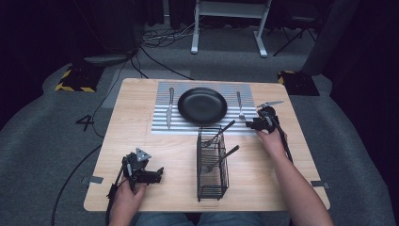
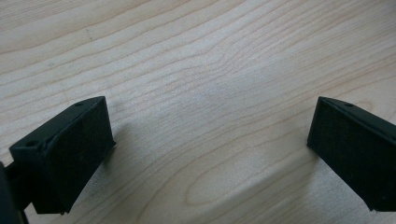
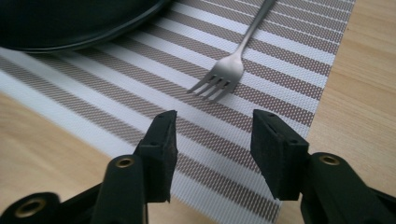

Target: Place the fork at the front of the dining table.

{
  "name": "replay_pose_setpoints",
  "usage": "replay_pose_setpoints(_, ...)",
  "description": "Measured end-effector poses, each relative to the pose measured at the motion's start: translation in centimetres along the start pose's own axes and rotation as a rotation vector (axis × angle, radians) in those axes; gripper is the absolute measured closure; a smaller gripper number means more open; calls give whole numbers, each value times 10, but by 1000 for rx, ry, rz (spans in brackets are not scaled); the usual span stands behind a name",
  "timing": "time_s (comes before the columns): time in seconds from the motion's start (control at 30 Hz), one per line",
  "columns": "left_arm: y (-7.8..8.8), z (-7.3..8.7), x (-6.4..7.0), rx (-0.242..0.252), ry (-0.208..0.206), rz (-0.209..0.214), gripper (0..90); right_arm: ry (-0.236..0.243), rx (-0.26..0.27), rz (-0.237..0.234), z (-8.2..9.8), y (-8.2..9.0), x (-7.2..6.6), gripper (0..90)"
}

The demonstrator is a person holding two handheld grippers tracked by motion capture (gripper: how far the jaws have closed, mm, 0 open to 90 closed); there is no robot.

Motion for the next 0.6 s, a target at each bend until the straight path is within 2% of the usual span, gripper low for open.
replay_pose_setpoints(0.1, 0, 0, 0, 0, 0, 0, 2, 10, 0, -36, -2, 16, -7, 452)
replay_pose_setpoints(0.17, 0, 0, 0, 0, 0, 0, 2, 34, -1, -50, -3, 27, -13, 429)
replay_pose_setpoints(0.27, 0, 0, 0, 0, 0, 0, 2, 68, 51, -62, 1, 49, -20, 424)
replay_pose_setpoints(0.33, 0, 0, 0, 0, 0, 0, 2, 63, 68, -74, 5, 60, -22, 413)
replay_pose_setpoints(0.47, 0, 0, 0, 0, 0, 0, 2, 67, 115, -94, 19, 85, -25, 394)
replay_pose_setpoints(0.6, 0, 0, 0, 0, 0, 0, 2, 56, 123, -94, 41, 101, -23, 393)
Point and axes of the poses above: each handheld gripper's, and its own axes: y roughly backward along the jaws, z roughly out of its underside, x roughly to its right, the point moved 2 cm from there along -y, roughly forward along the jaws, and after that the axes turned 8 degrees about x, right-handed, at the moved point
